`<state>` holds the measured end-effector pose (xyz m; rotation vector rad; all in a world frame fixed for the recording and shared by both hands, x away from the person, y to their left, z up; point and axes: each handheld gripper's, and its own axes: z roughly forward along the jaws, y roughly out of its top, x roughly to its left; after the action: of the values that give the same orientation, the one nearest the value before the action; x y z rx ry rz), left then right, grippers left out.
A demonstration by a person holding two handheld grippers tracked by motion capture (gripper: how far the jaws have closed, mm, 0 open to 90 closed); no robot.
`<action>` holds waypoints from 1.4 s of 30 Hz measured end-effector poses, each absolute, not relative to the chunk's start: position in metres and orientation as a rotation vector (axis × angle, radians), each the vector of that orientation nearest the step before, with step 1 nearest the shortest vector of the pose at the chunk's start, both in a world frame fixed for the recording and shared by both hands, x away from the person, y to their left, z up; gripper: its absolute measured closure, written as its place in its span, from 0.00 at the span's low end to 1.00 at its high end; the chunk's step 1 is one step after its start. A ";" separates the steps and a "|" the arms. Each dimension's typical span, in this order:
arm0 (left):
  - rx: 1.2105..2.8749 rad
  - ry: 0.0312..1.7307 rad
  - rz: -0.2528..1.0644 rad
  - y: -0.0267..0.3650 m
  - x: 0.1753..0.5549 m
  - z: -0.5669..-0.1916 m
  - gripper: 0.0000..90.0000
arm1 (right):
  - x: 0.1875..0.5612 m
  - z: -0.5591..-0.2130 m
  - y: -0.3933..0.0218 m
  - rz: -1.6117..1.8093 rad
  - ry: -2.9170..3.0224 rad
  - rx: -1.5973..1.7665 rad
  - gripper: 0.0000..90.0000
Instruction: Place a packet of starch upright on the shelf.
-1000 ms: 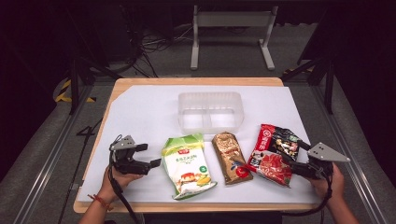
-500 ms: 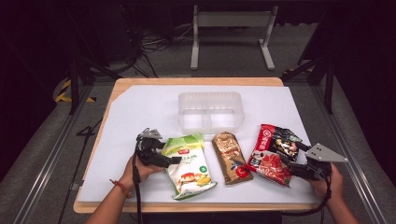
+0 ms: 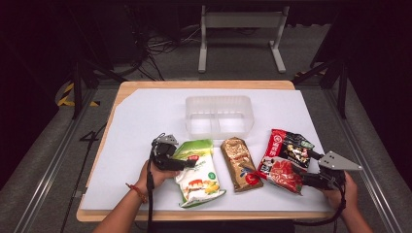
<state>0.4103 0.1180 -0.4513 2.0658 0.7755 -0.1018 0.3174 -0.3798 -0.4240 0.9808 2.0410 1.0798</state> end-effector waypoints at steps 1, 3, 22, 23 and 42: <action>2.060 0.765 -0.080 0.118 0.409 -0.451 0.76 | 0.318 -0.424 -0.380 1.082 2.040 0.979 0.25; 2.059 0.759 -0.042 0.116 0.404 -0.448 0.84 | 0.319 -0.423 -0.380 1.088 2.036 0.982 0.25; 1.832 0.686 0.128 0.138 0.362 -0.397 0.94 | 0.321 -0.420 -0.386 1.118 2.007 0.994 0.25; 1.819 0.677 0.139 0.139 0.360 -0.395 0.94 | 0.321 -0.420 -0.386 1.116 2.007 0.995 0.25; 1.733 0.588 0.229 0.144 0.343 -0.365 0.96 | 0.322 -0.421 -0.388 1.108 2.003 1.000 0.24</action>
<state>0.3426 0.1439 -0.3648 1.7326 0.5879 0.2287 0.3222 -0.3884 -0.4210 1.0004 2.0033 1.1079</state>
